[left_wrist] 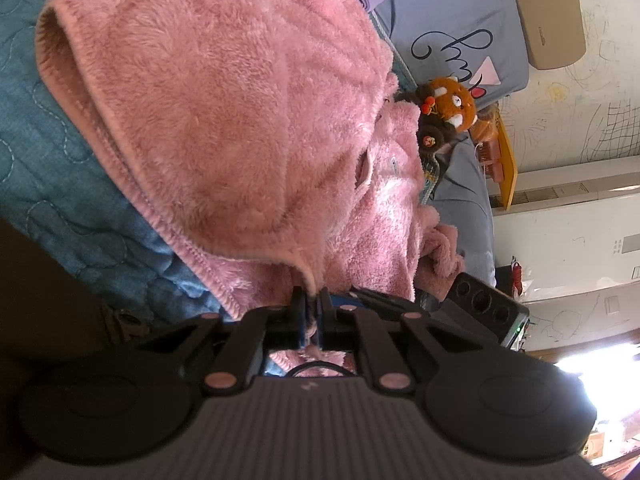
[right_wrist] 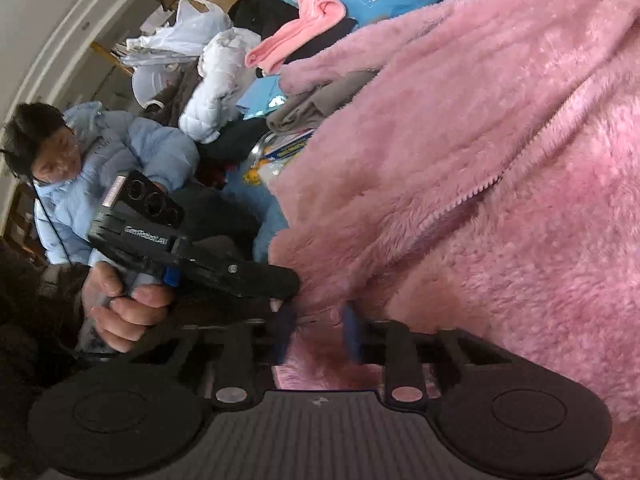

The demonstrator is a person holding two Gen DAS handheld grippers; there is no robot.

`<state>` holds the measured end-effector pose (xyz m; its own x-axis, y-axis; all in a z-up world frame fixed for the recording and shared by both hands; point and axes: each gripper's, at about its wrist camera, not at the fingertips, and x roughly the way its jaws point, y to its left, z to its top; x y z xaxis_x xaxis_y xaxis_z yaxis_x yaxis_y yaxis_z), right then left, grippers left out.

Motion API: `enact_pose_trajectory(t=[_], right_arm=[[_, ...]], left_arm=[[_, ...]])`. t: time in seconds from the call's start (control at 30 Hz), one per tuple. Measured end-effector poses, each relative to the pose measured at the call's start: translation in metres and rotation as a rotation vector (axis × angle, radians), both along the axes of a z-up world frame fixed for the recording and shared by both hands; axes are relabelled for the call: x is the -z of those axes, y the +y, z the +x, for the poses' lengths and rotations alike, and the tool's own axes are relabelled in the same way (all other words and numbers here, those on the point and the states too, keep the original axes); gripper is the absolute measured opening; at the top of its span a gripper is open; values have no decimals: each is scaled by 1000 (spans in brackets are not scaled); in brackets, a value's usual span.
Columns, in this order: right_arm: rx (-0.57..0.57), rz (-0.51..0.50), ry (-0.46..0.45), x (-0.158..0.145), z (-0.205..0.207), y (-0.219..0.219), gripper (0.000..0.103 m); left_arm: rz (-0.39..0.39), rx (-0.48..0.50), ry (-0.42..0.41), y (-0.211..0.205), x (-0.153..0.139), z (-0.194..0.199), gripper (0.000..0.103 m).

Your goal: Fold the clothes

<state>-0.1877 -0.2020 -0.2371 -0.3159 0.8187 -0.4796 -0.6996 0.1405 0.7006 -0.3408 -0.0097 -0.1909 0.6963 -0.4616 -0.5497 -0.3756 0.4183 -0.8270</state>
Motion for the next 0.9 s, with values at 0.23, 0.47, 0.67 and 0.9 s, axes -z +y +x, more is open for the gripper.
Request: enact_pose_trajectory(t=[0.23, 0.47, 0.67, 0.9], right_arm=[[71, -89, -39, -8, -5, 1, 0], [30, -80, -93, -18, -22, 2, 0], [0, -77, -105, -14, -14, 2, 6], [-59, -78, -5, 0, 7, 10, 34]], left_arm=[[2, 1, 1, -1, -2, 0, 6], [3, 3, 1, -2, -2, 0, 6], [4, 3, 1, -2, -1, 1, 6], [6, 4, 5, -2, -1, 1, 6]])
